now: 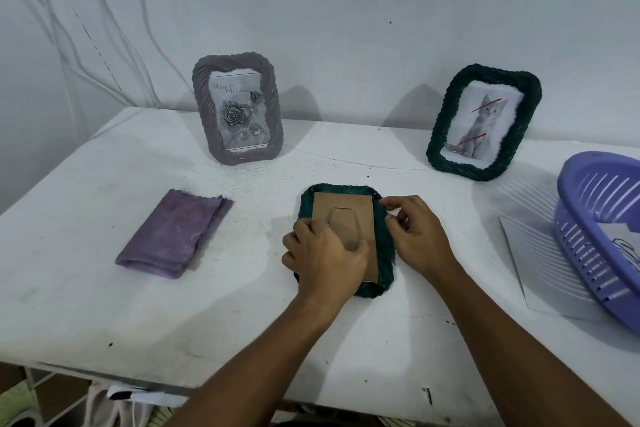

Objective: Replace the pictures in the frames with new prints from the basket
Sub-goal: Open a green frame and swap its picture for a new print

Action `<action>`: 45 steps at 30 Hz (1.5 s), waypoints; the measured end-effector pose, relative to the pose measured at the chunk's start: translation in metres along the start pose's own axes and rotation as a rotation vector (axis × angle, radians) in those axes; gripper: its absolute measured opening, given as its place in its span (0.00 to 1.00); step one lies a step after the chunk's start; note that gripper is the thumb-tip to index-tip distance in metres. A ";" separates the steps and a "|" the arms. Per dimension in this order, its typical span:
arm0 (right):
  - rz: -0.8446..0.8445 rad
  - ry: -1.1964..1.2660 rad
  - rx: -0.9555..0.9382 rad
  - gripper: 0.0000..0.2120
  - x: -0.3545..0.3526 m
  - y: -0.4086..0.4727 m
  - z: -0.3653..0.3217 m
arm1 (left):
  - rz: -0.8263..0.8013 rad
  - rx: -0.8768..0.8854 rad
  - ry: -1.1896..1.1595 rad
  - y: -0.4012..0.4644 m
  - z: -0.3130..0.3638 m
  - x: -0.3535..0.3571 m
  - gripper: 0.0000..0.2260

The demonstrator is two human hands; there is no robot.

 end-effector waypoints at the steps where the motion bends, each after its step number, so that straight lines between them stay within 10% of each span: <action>1: 0.000 0.003 0.000 0.13 0.000 0.000 0.000 | 0.002 0.002 0.003 0.000 0.000 0.001 0.26; 45: -0.289 -0.319 0.227 0.25 0.030 0.033 -0.011 | -0.330 0.345 0.181 0.113 -0.003 -0.010 0.26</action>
Point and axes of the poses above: each hand's wrist, its own y-axis towards the middle knuckle, its own x-axis out of the palm, z = x × y, the point moved 10 cm from there along y, towards the middle knuckle, and after that the axes turned 1 degree about y, right-handed, at the moved point
